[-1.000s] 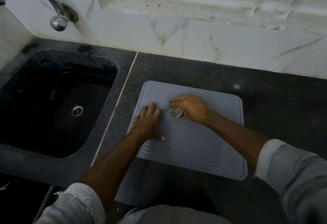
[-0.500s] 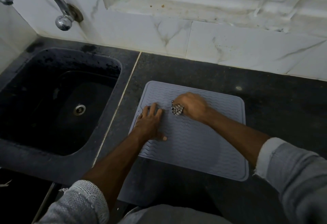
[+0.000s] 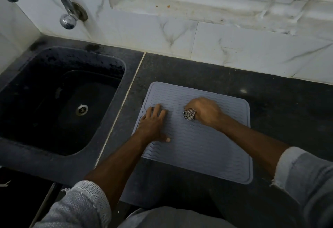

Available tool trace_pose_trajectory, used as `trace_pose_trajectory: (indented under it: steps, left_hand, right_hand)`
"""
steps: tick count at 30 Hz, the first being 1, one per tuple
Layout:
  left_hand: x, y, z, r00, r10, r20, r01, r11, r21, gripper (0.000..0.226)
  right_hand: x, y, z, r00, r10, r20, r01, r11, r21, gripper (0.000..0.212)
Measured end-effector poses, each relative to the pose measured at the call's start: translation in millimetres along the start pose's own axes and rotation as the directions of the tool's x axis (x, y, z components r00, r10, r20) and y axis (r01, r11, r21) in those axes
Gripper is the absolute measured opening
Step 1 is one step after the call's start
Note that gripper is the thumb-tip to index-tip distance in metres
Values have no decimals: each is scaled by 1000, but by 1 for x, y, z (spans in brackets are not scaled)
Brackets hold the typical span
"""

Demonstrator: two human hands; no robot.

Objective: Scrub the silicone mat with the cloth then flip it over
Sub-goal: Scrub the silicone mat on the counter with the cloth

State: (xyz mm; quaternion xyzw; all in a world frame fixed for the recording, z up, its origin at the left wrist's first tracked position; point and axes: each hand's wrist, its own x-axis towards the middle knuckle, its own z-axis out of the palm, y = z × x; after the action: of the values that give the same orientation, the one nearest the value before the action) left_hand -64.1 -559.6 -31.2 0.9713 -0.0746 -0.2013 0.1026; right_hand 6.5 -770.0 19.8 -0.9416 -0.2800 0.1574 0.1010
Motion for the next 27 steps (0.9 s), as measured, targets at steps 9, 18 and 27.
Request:
trace_pose_trajectory:
  steps: [9, 18, 27]
  left_hand:
    - [-3, 1, -3, 1000, -2, -4, 2, 1000, -17, 120]
    - [-4, 2, -4, 1000, -2, -22, 2, 999, -35, 128]
    - [-5, 0, -1, 998, 12, -55, -15, 998, -66, 129]
  right_hand:
    - [-10, -2, 35, 968, -246, -54, 243, 969, -46, 42]
    - [-11, -1, 23, 922, -368, -120, 369, 929, -14, 33]
    - [-34, 12, 37, 938, -338, -77, 334, 941, -60, 43]
